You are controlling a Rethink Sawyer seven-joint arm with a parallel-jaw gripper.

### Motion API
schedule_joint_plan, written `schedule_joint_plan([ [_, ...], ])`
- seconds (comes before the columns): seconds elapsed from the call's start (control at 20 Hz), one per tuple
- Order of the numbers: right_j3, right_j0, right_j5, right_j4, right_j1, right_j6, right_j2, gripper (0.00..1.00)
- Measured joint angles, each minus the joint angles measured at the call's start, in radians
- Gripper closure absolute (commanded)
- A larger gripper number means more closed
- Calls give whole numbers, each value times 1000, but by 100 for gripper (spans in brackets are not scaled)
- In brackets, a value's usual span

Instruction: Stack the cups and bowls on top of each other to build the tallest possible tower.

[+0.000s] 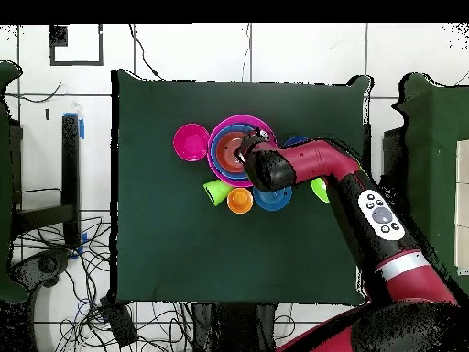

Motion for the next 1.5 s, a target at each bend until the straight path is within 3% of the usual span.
schedule_joint_plan([
  [0.3,2,39,-23,19,-64,15,-48,100],
  [0.75,4,39,-23,98,-115,15,-66,100],
  [0.8,4,40,-22,104,-117,15,-69,0],
  [1.5,8,59,-23,158,-116,16,-131,0],
])
